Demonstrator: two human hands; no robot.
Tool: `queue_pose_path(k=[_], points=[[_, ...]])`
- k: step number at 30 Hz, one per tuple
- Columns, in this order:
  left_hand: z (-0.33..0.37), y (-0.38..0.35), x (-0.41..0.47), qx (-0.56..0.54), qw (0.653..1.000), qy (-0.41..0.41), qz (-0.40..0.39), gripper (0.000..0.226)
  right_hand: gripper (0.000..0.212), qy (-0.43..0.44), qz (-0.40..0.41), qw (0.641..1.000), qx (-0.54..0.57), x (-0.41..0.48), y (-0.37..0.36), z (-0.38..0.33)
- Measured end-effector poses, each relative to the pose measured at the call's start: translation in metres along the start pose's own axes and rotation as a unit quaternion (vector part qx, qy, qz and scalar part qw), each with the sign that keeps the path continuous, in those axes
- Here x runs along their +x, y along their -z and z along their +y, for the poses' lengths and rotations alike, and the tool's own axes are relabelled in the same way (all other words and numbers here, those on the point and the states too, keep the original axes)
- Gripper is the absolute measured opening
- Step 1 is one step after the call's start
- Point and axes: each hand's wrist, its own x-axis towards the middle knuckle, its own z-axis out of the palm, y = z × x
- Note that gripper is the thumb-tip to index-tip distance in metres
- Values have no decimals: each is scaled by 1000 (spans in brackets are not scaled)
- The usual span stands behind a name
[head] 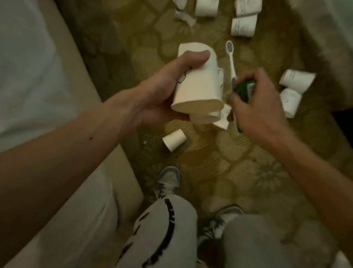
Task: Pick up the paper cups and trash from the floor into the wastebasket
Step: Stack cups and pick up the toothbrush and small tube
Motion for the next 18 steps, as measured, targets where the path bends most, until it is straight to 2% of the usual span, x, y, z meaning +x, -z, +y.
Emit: queue_pose_path(k=[7,9,12,13,14,16,18], points=[[148,-42,-229,-71,994,-87,-2,65,32,36,-69,997,9,-71,61,-275],[182,-43,-280,-76,990,-117,13,82,30,53,-79,995,14,-80,68,-346],[228,-37,-348,-80,982,-165,48,117,27,80,-91,993,2,-88,68,-440],[240,-33,-368,-91,979,-176,52,118,26,85,-98,992,7,-93,66,-467],[251,-30,-388,-112,974,-188,53,111,23,82,-104,991,15,-98,63,-493],[271,-25,-419,-159,961,-222,36,81,18,68,-101,992,41,-107,58,-535],[294,-23,-442,-174,948,-268,1,60,24,78,-83,991,65,-109,57,-571]])
